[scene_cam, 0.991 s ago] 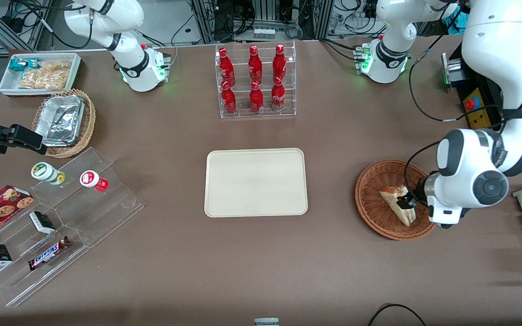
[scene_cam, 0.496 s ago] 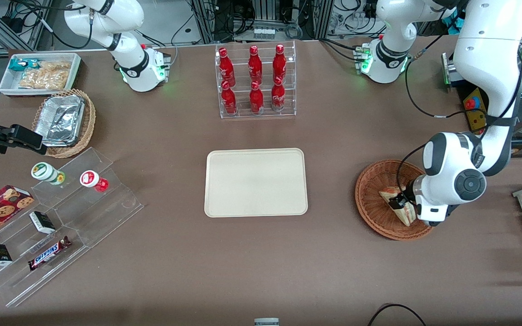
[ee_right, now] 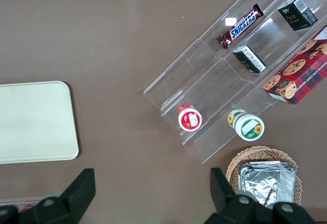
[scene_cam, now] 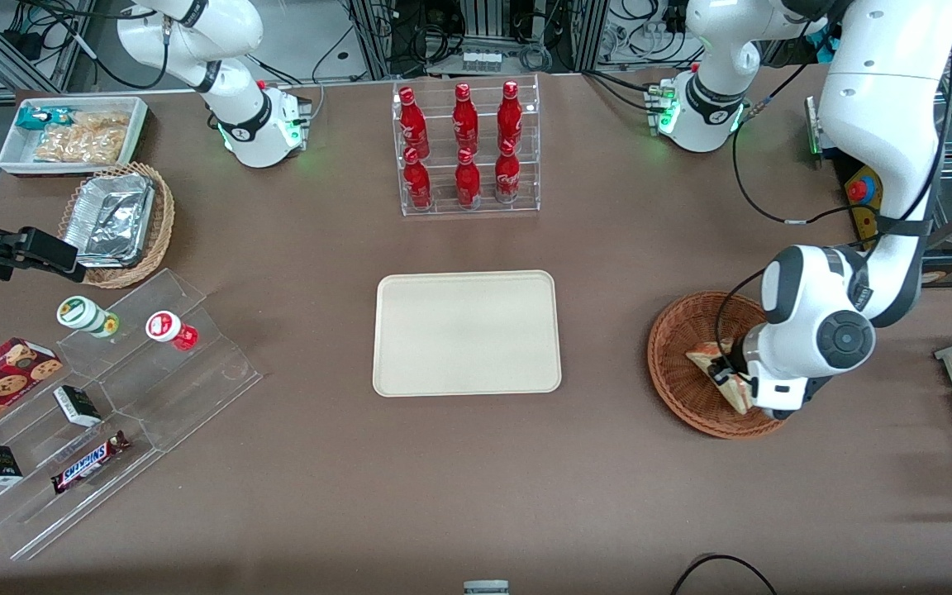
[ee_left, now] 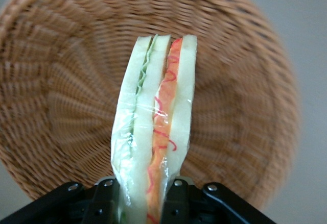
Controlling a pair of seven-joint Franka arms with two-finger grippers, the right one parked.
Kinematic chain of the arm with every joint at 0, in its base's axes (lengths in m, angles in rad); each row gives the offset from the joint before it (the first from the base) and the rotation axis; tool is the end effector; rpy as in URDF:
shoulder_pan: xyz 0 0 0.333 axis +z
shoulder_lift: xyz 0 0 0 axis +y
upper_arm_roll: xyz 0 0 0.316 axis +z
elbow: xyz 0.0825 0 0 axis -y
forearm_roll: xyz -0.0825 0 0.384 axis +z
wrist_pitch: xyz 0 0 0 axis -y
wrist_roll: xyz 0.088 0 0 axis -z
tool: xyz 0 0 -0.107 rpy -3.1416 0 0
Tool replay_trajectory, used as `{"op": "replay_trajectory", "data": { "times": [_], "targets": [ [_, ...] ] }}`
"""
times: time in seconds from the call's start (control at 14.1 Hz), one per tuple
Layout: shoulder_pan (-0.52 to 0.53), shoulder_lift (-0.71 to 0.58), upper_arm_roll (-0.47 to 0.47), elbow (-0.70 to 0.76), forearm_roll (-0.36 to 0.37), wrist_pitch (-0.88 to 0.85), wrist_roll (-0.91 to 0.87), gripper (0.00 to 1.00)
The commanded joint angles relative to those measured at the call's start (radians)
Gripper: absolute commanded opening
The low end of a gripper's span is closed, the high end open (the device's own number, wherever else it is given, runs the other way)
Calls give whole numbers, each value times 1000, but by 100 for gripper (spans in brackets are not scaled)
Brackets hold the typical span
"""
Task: Place sandwich from basket to tray
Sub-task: 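Carry the sandwich with the left gripper over the cream tray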
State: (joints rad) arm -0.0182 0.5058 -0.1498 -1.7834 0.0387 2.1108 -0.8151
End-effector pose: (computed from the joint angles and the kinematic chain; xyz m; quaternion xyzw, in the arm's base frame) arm 0.6291 -0.0982 0.2610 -0.9460 -0.3117 0.0858 0.0219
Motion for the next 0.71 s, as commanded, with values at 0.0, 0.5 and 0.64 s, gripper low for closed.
{"op": "replay_trajectory", "data": {
  "times": [0.0, 0.5, 0.64],
  "targets": [
    [-135, -35, 6, 71, 13, -115, -62, 21],
    [-526, 104, 6, 370, 17, -224, -179, 24],
    [-592, 176, 7, 439, 15, -221, -231, 24]
  ]
}}
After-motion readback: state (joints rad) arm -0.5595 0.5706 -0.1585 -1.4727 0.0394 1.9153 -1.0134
